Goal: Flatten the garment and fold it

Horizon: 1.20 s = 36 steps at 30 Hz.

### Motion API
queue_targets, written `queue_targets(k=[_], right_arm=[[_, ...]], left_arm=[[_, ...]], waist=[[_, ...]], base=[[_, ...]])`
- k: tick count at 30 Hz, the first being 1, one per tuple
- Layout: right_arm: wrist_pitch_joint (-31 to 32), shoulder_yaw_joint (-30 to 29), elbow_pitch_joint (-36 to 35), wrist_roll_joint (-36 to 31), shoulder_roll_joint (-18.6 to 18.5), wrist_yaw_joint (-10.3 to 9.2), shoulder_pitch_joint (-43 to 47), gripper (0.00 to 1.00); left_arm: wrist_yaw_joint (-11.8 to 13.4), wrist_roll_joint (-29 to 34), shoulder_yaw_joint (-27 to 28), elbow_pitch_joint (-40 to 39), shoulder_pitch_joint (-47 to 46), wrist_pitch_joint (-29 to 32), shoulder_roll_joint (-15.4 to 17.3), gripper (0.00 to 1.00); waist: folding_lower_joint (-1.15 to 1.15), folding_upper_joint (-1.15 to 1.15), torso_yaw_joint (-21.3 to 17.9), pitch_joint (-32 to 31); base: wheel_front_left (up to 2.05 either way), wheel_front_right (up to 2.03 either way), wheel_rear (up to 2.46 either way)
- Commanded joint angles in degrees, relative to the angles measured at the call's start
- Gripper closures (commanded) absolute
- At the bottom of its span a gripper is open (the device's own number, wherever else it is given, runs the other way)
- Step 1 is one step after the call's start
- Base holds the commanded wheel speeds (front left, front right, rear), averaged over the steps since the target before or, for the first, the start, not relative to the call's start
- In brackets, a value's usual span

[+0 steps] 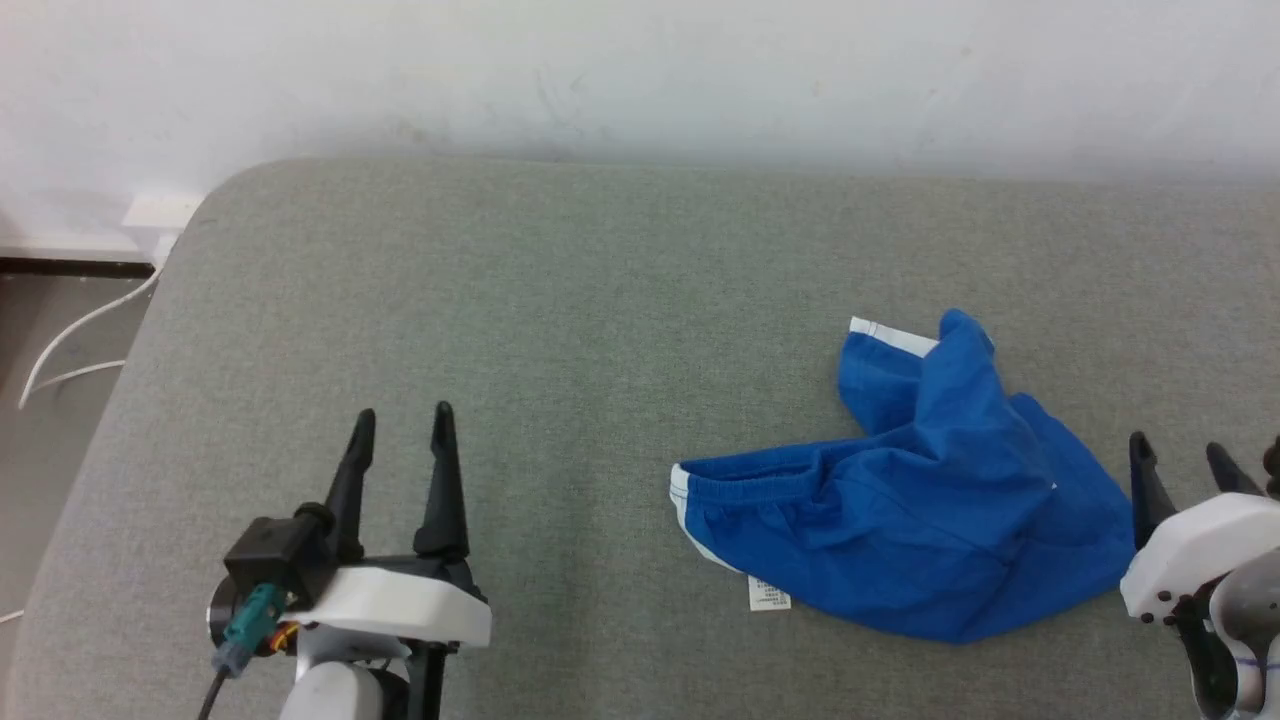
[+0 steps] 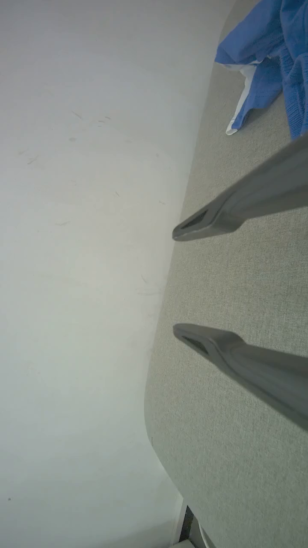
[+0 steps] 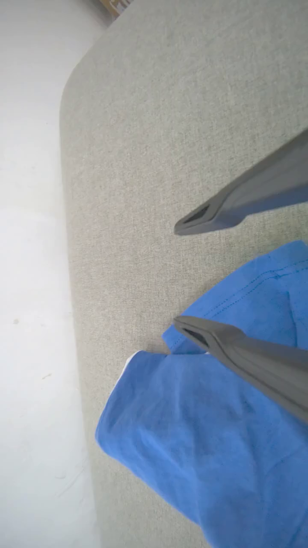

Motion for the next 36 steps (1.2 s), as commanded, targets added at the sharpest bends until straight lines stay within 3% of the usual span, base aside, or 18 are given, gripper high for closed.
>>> queue_targets(k=[1,6,12,19,27,29,32,36], right_arm=[[-1.4,0.0,-0.7,-0.4,0.1,-0.06,0.8,0.0],[-7.1,4.1,-4.8,-1.1,0.1,-0.06,3.0,0.0],[-10.3,9.1,-10.1,-1.9,0.1,-0.06,4.8,0.0],[-9.0,12.8,-13.4,-0.9,0.1,-0.06,5.4,0.0],[-8.8,15.6,-14.0,0.5,0.1,-0.06,5.0,0.0],[-8.9,15.5,-13.9,0.8,0.1,-0.06,5.0,0.0],[-9.0,15.0,-14.0,0.9,0.1,-0.06,5.1,0.0],[-9.0,14.2,-14.1,1.1,0.1,-0.06,5.1,0.0]], left_arm=[[-0.4,0.5,-0.3,0.2,0.1,-0.3,-0.1,0.0],[-1.7,0.1,-3.7,1.4,-0.7,-0.3,-0.1,0.0],[-4.6,0.9,-15.6,4.8,-6.5,3.1,-0.2,0.0],[-6.6,0.8,-27.5,12.4,-17.4,17.6,-0.2,0.0],[-6.8,-0.5,-31.7,21.1,-25.7,37.8,0.0,0.0],[-6.9,-2.0,-31.7,21.3,-25.9,41.4,0.0,1.0],[-6.1,-3.4,-30.4,19.3,-25.4,42.6,0.6,1.0],[-2.7,-5.0,-26.5,14.8,-22.6,38.1,1.7,1.0]], waist=[[0.0,0.0,-0.2,-0.2],[0.0,0.0,-1.3,-0.5],[0.0,0.0,-3.2,0.0],[0.0,0.0,-6.2,2.0],[0.0,0.0,-9.6,3.8],[0.0,0.0,-9.9,3.9],[0.0,0.0,-9.7,3.9],[0.0,0.0,-8.2,3.3]], base=[[0.0,0.0,0.0],[0.0,0.0,0.0],[0.0,0.0,0.0],[0.0,0.0,0.0],[0.0,0.0,0.0],[0.0,0.0,0.0],[0.0,0.0,0.0],[0.0,0.0,0.0]])
